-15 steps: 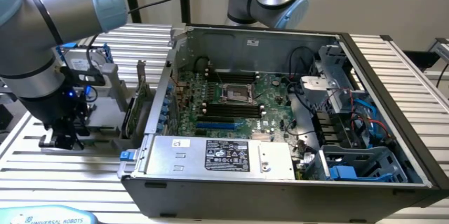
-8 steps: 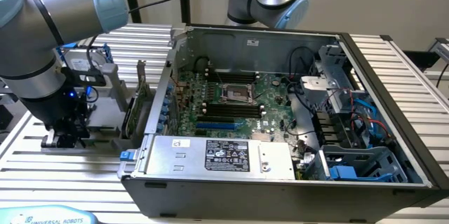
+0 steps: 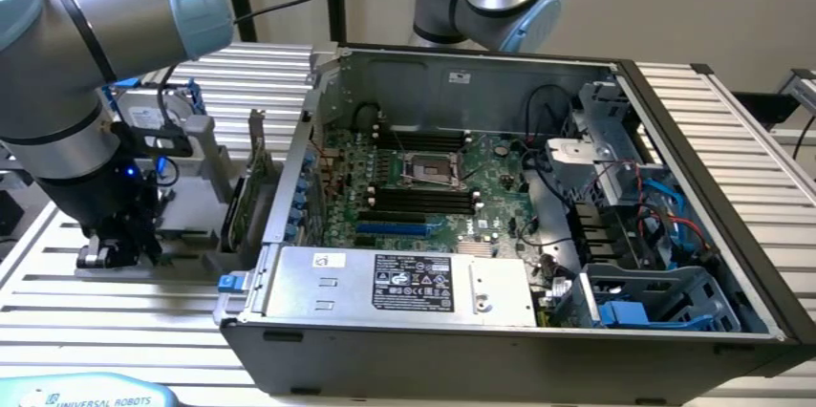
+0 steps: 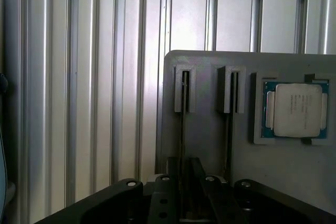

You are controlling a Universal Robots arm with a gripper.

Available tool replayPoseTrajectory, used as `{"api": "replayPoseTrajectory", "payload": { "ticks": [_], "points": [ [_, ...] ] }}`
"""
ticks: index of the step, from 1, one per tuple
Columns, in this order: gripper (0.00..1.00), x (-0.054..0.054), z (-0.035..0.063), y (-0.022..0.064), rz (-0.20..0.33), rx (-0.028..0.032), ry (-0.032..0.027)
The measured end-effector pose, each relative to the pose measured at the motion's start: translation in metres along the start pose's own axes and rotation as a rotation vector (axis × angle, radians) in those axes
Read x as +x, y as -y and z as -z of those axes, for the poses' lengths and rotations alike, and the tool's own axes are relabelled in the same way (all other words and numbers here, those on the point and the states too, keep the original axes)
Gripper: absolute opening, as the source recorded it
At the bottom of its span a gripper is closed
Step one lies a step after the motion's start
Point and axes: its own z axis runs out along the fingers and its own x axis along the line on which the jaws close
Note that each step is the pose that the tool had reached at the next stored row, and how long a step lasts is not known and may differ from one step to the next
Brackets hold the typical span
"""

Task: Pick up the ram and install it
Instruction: 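Pick up the ram and move it above insertion slot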

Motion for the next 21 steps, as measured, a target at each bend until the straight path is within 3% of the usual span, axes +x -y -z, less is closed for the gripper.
{"api": "replayPoseTrajectory", "payload": {
  "ticks": [5, 7, 8, 21],
  "points": [
    [0.24, 0.0, 0.0, 0.0, 0.0, 0.0, 0.0],
    [0.22, 0.0, 0.0, 0.0, 0.0, 0.0, 0.0],
    [0.15, 0.0, 0.0, 0.0, 0.0, 0.0, 0.0],
    [0.14, 0.0, 0.0, 0.0, 0.0, 0.0001, 0.0001]
  ]
}}
